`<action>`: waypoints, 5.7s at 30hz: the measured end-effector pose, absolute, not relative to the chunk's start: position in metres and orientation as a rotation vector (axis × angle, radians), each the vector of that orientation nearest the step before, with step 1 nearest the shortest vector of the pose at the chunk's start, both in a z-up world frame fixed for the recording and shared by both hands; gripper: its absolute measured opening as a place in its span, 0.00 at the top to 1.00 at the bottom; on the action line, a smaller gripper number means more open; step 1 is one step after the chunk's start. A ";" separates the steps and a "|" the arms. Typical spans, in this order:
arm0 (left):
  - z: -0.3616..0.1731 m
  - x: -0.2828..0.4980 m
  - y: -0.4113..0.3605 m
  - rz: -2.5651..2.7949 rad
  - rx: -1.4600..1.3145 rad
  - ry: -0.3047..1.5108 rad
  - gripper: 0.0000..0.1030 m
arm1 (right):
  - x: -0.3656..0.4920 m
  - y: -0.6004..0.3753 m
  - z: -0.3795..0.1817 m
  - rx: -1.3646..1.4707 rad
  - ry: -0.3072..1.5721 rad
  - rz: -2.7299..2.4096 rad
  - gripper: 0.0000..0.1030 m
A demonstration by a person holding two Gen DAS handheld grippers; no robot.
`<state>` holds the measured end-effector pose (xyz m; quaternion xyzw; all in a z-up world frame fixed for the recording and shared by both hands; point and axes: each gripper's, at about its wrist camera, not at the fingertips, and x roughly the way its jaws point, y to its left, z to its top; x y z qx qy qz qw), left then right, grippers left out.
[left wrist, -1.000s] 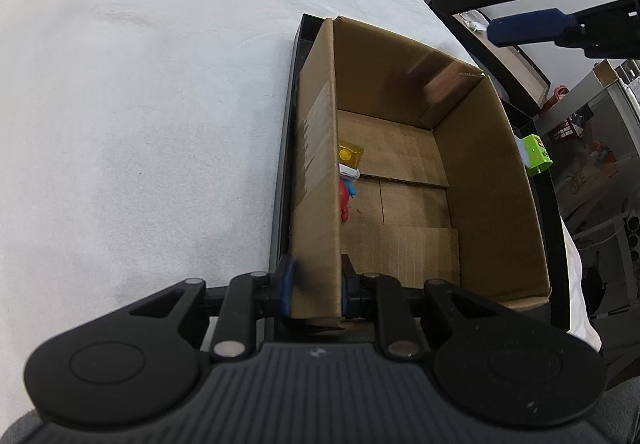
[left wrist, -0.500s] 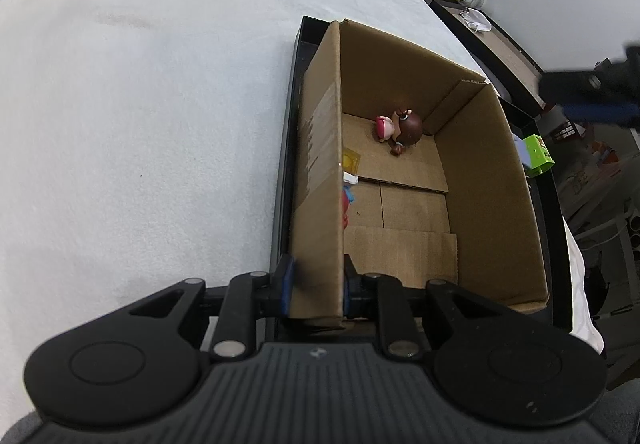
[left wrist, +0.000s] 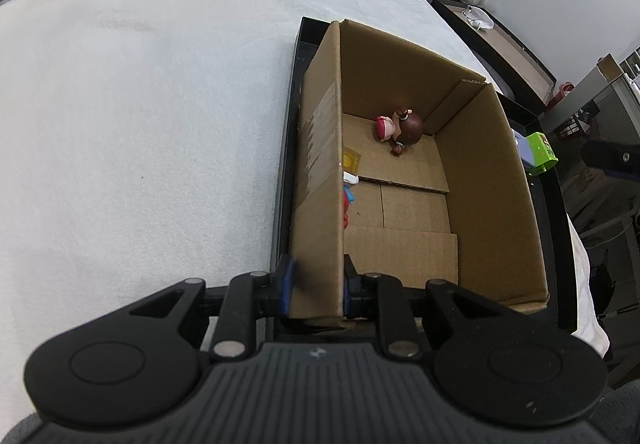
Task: Organize rigid objects
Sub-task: 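Move the right gripper to the white charger plug and grasp it, then lift the charger plug with the right gripper and carry it toward the box, then lower the charger into the box and open the right gripper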
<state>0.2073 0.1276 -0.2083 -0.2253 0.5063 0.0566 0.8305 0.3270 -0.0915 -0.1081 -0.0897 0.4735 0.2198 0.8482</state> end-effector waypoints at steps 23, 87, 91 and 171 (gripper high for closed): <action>-0.210 0.216 0.116 0.181 -0.422 1.111 0.81 | 0.346 -0.160 -0.186 0.020 1.013 0.375 0.31; -0.215 0.222 0.116 0.194 -0.450 1.136 0.81 | 0.322 -0.131 -0.144 -0.045 0.844 0.439 0.80; -0.216 0.221 0.119 0.181 -0.464 1.132 0.80 | 0.321 -0.123 -0.129 -0.040 0.826 0.447 0.80; -0.213 0.208 0.142 0.066 -0.578 1.037 0.74 | 0.308 0.007 -0.125 -0.231 0.942 0.625 0.71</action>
